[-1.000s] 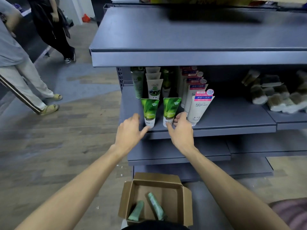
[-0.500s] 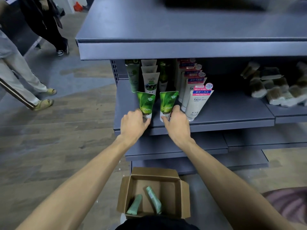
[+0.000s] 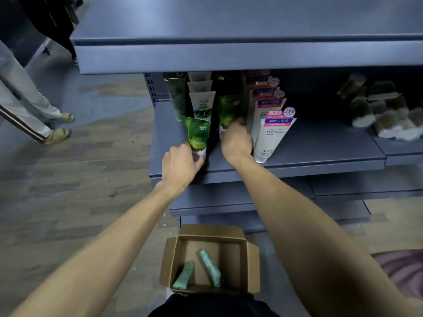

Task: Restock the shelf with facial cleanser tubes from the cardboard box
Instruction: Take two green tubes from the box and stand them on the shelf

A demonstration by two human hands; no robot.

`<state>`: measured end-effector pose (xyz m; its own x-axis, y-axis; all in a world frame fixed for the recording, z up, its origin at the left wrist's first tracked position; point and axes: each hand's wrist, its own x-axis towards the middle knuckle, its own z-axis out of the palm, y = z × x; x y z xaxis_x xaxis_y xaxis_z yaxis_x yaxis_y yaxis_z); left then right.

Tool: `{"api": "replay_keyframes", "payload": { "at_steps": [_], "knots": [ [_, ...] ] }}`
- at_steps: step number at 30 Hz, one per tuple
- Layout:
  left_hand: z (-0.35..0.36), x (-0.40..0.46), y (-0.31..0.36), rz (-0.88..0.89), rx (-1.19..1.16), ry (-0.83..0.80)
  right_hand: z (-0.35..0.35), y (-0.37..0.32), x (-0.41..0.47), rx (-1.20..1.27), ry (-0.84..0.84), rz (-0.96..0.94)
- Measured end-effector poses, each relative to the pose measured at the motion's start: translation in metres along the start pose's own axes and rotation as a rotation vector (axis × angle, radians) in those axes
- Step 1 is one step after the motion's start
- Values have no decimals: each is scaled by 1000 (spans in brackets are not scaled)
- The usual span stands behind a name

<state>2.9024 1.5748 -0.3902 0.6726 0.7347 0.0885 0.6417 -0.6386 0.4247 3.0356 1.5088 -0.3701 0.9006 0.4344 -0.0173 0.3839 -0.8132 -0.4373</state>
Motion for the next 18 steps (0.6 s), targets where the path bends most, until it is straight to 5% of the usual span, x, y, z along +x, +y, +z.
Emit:
{"api": "replay_keyframes", "payload": {
  "at_steps": [18],
  "knots": [
    [7, 3, -4, -12, 11, 33, -1, -18, 44, -93, -101, -76]
  ]
}}
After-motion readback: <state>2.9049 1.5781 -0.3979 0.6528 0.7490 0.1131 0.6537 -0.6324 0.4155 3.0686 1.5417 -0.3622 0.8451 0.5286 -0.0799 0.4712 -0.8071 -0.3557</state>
